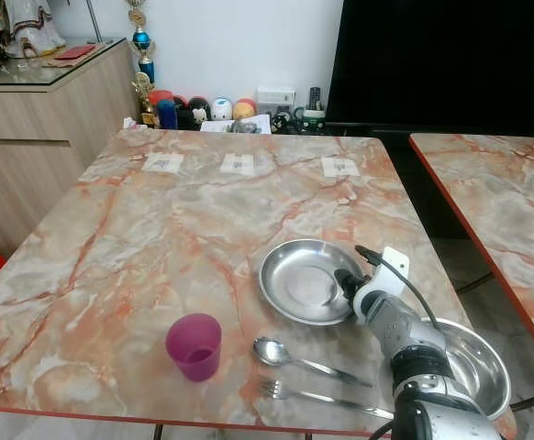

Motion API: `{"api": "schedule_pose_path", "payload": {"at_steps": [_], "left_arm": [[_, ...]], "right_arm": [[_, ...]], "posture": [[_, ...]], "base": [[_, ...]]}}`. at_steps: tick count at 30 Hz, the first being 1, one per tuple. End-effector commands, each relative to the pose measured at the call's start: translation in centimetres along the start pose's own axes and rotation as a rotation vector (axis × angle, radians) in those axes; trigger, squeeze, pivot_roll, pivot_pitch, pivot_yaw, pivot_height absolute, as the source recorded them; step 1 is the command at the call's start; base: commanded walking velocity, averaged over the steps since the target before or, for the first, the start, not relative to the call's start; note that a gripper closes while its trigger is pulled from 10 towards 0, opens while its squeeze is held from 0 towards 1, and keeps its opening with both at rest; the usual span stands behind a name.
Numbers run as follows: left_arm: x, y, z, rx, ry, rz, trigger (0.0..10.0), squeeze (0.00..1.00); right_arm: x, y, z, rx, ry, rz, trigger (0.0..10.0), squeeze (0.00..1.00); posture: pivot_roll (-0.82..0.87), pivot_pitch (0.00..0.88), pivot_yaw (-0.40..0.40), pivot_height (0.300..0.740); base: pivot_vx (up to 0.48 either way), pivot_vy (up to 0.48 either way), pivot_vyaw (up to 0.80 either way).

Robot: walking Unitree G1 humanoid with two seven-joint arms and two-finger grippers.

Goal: Setting the table

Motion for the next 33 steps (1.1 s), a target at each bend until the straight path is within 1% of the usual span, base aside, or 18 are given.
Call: {"api": "schedule_pose_path", "payload": {"at_steps": [1,2,4,9,14,16,25,31,33], "left_arm": [[0.6,0.2,-0.7,0.023,0.014,0.011,10.0,0.00],[0.6,0.2,-0.8,0.024,0.015,0.011,10.0,0.00],[0.5,0.2,-1.0,0.028,0.017,0.009,10.0,0.00],[-0.1,0.2,-1.6,0.039,0.018,0.002,10.0,0.00],[-0.3,0.2,-1.9,0.042,0.018,-0.003,10.0,0.00],[-0.6,0.3,-2.3,0.047,0.014,-0.007,10.0,0.00],[-1.2,0.2,-2.7,0.054,-0.002,-0.015,10.0,0.00],[-0.9,0.3,-2.7,0.056,-0.013,-0.013,10.0,0.00],[-0.6,0.3,-2.7,0.058,-0.021,-0.005,10.0,0.00]], "right_arm": [[0.5,-0.2,-0.6,0.027,0.005,0.013,0.4,0.00],[0.5,-0.2,-0.7,0.029,0.006,0.012,0.4,0.00],[0.4,-0.2,-0.7,0.031,0.007,0.011,0.0,0.00],[0.4,-0.2,-0.7,0.032,0.011,0.007,0.0,0.00],[0.2,-0.2,-0.5,0.015,0.010,-0.011,0.0,0.00],[0.2,-0.2,0.2,-0.027,-0.017,-0.024,0.0,0.00],[0.5,-0.3,0.2,-0.073,-0.073,-0.019,0.0,0.00],[0.8,-0.3,-0.1,-0.088,-0.099,-0.023,0.0,0.00],[0.9,-0.2,0.4,-0.133,-0.125,-0.030,0.0,0.00]], "posture": [[0.00,0.000,-0.025,0.740],[0.00,0.000,-0.027,0.740],[0.00,0.000,-0.027,0.740],[0.00,0.000,-0.027,0.740],[0.00,0.000,-0.028,0.740],[0.00,0.000,-0.025,0.740],[0.00,0.000,-0.024,0.740],[0.00,0.000,-0.020,0.740],[0.00,0.000,-0.021,0.740]], "base": [[0.000,0.000,0.00],[0.000,0.000,0.00],[0.000,0.000,0.00],[0.000,0.000,0.00],[0.000,0.000,0.00],[0.000,0.000,0.00],[0.000,0.000,0.00],[0.000,0.000,0.00],[0.000,0.000,0.00]]}}
Point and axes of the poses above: a point about 5 cm out from each wrist's last joint towards the gripper, its own y axis pointing back from the gripper into the wrist, its own z axis along the axis of the wrist's last joint, x = y × z, the point moved 6 cm from there along -y, pointing out of the wrist towards the gripper, and after that the axes turned 13 degrees about y, right-handed, at the moved point
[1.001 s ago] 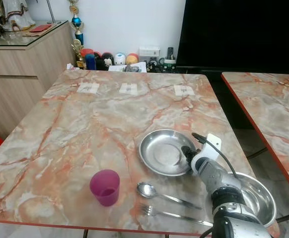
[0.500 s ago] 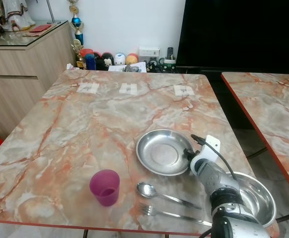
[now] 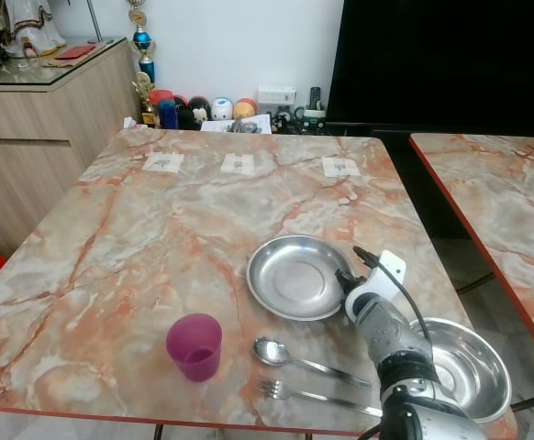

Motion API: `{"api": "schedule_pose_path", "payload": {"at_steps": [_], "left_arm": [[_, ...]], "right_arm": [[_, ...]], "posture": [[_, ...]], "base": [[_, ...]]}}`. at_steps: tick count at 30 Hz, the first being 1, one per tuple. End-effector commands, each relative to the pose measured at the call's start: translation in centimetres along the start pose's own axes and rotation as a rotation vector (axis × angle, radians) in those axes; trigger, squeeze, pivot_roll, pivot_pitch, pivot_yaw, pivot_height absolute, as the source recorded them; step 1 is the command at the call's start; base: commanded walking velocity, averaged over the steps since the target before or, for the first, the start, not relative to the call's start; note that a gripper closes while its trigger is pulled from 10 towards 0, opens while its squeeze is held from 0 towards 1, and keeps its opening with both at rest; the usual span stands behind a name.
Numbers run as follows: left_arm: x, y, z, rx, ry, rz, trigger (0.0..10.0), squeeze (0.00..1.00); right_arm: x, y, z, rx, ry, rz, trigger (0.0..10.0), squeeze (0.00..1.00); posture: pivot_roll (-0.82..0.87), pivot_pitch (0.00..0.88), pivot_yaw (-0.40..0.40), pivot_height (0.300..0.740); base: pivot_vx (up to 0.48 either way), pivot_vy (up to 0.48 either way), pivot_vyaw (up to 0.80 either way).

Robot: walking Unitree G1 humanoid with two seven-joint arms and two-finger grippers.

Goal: Setting the table

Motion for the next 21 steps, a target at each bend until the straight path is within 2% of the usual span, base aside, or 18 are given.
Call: {"api": "schedule_pose_path", "payload": {"at_steps": [1,4,6,11,12,16,17,18,19,20,21], "left_arm": [[0.7,0.2,-0.5,0.018,-0.023,0.015,10.0,0.00],[0.7,0.2,-0.5,0.017,-0.023,0.016,10.0,0.00],[0.7,0.2,-0.7,0.020,-0.030,0.020,10.0,0.00],[0.8,0.2,-0.8,0.019,-0.038,0.029,10.0,0.00],[1.0,0.3,-0.8,0.015,-0.044,0.037,10.0,0.00],[1.9,0.4,-0.1,0.001,-0.054,0.054,10.0,0.00],[2.1,0.4,0.1,-0.005,-0.054,0.060,10.0,0.00],[2.3,0.4,0.3,-0.009,-0.054,0.064,10.0,0.00],[2.5,0.4,0.4,-0.013,-0.054,0.070,10.0,0.00],[2.9,0.5,0.6,-0.020,-0.053,0.082,10.0,0.00],[3.0,0.5,0.6,-0.021,-0.052,0.085,10.0,0.00]], "right_arm": [[-0.1,0.1,1.4,-0.080,-0.033,-0.015,0.0,0.00],[0.0,0.2,2.1,-0.125,-0.057,-0.010,0.0,0.00],[0.4,0.6,4.0,-0.240,-0.111,0.016,0.0,0.00],[1.1,1.0,5.1,-0.310,-0.145,0.049,0.0,0.00],[1.6,1.4,5.8,-0.366,-0.171,0.074,0.0,0.00],[1.9,2.4,6.6,-0.459,-0.231,0.098,0.1,0.00],[2.0,2.7,6.9,-0.486,-0.242,0.107,1.9,0.00],[2.1,3.0,7.1,-0.503,-0.248,0.112,1.9,0.00],[2.1,3.4,7.4,-0.530,-0.258,0.120,6.8,0.00],[2.1,4.4,7.9,-0.583,-0.279,0.135,10.0,0.00],[2.1,4.8,8.1,-0.598,-0.284,0.140,10.0,0.00]], "posture": [[0.00,0.000,-0.021,0.740],[0.00,0.000,-0.021,0.740],[-0.01,0.000,-0.020,0.740],[-0.01,0.000,-0.016,0.740],[-0.01,0.000,-0.016,0.740],[-0.01,0.000,-0.014,0.740],[-0.01,0.000,-0.014,0.740],[-0.01,0.000,-0.013,0.740],[-0.01,0.000,-0.012,0.740],[-0.01,0.000,-0.011,0.740],[-0.01,0.000,-0.010,0.740]], "base": [[0.000,0.000,0.00],[0.000,0.000,0.00],[0.000,0.000,0.00],[0.000,0.000,0.00],[0.000,0.000,0.00],[0.000,0.000,0.00],[0.000,0.000,0.00],[0.000,0.000,0.00],[0.000,0.000,0.00],[0.000,0.000,0.00],[0.000,0.000,0.00]]}}
Point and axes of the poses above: a point about 5 cm out from each wrist's last joint towards the gripper, its own y axis pointing back from the gripper into the wrist, its own z axis along the axis of the wrist's last joint, x = y × z, the point moved 6 cm from there along -y, pointing out of the wrist towards the gripper, and after that the axes turned 13 degrees about y, right-handed, at the moved point
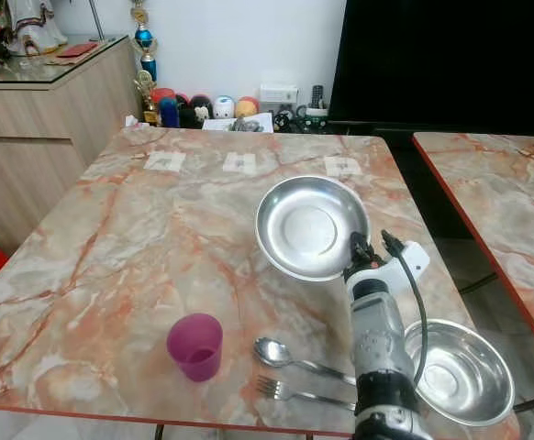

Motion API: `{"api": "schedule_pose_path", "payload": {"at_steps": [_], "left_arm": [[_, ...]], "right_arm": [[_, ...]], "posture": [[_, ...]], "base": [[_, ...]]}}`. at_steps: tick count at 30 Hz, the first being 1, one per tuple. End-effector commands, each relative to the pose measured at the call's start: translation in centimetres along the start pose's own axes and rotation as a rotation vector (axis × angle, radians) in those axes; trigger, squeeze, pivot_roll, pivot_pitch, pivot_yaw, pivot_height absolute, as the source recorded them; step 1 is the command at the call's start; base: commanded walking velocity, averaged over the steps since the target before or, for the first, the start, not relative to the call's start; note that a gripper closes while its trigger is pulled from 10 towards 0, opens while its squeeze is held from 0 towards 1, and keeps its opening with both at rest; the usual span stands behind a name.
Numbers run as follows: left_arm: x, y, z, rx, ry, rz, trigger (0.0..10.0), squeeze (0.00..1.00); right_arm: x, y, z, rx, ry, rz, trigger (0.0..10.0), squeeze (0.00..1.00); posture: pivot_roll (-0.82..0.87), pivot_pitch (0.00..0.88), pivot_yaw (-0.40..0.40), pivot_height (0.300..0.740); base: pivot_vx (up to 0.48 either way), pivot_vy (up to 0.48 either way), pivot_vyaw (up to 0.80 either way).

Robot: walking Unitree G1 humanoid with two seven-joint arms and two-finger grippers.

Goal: Setting the table

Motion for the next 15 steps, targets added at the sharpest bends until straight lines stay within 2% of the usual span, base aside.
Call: {"api": "schedule_pose_path", "payload": {"at_steps": [1,4,5,11,13,15], "left_arm": [[0.3,0.1,-0.3,0.006,-0.020,0.010,10.0,0.00],[0.7,0.1,-0.3,0.004,-0.016,0.023,10.0,0.00],[1.0,0.2,-0.3,0.003,-0.010,0.033,10.0,0.00],[1.6,0.4,-0.5,-0.002,-0.002,0.043,10.0,0.00],[1.8,0.5,-0.6,-0.005,0.002,0.046,10.0,0.00],[1.9,0.5,-0.5,-0.015,0.011,0.052,10.0,0.00]], "right_arm": [[0.6,0.3,2.6,-0.106,-0.018,0.030,10.0,0.00],[0.3,0.9,3.5,-0.147,-0.014,0.032,10.0,0.00],[0.1,1.4,4.3,-0.172,0.015,0.043,10.0,0.00],[-0.1,2.0,5.5,-0.190,0.052,0.058,10.0,0.00],[-0.2,2.2,6.0,-0.190,0.083,0.067,10.0,0.00],[-0.2,2.7,6.6,-0.182,0.169,0.084,10.0,0.00]], "posture": [[-0.01,0.000,-0.009,0.740],[-0.01,0.000,-0.006,0.740],[-0.01,0.000,-0.005,0.740],[-0.01,0.000,-0.005,0.740],[-0.02,0.000,-0.007,0.740],[-0.03,0.000,-0.009,0.740]], "base": [[0.000,0.000,0.00],[0.000,0.000,0.00],[0.000,0.000,0.00],[0.000,0.000,0.00],[0.000,0.000,0.00],[0.000,0.000,0.00]]}}
Point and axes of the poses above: a point about 5 cm out from each wrist's last joint towards the gripper, its own y axis pointing back from the gripper into the wrist, its own z axis along the axis of the wrist's last joint, x = y × z, the point moved 6 cm from there along -y, pointing out of the wrist towards the gripper, and after that the axes turned 13 degrees about y, right-handed, at the moved point
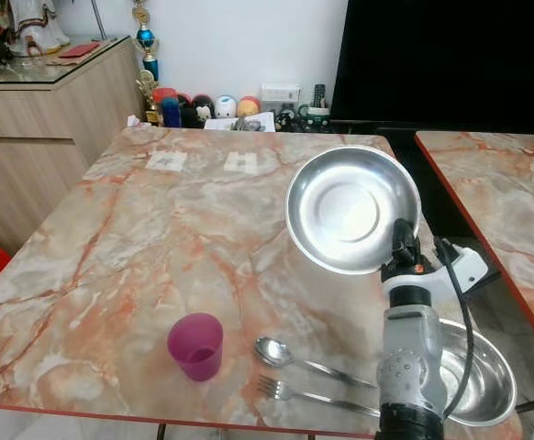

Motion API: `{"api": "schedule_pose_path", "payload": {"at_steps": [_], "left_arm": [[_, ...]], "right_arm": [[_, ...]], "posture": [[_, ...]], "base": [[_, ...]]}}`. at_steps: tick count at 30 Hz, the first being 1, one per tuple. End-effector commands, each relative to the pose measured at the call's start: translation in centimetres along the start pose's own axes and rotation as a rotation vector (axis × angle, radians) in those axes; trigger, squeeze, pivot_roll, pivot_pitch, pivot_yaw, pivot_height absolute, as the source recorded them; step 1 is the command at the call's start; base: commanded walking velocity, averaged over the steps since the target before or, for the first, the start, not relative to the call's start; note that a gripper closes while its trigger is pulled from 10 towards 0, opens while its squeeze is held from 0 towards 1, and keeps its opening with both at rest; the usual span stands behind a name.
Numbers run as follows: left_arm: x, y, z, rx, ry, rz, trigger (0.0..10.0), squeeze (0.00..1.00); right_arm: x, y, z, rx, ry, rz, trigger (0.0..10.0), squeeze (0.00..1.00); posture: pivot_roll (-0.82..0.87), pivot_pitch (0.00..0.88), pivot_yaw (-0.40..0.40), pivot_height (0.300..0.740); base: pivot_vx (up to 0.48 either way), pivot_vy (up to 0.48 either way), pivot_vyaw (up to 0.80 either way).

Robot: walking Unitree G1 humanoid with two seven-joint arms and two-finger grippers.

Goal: Setting the table

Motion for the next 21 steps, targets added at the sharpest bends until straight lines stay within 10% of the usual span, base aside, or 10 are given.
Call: {"api": "schedule_pose_path", "payload": {"at_steps": [1,21], "left_arm": [[0.7,0.2,-0.2,-0.008,0.009,0.022,10.0,0.00],[-1.4,-0.3,1.6,-0.081,-0.007,0.003,10.0,0.00]], "right_arm": [[0.5,0.2,1.3,-0.013,0.078,0.041,10.0,0.00],[3.0,1.7,-0.2,0.010,0.051,0.039,10.0,0.00]], "posture": [[-0.03,0.000,-0.009,0.740],[-0.02,0.000,-0.028,0.740]], "base": [[0.000,0.000,0.00],[0.000,-0.220,0.00]]}}
Point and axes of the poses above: a point about 5 cm out from each wrist's last joint towards the gripper, its own y axis pointing back from the gripper into the wrist, its own z axis along the axis of the wrist's last joint, x = y × z, the point moved 6 cm from there along -y, pointing out of the wrist towards the gripper, and after that the axes turned 13 degrees about y, right-handed, at the moved point
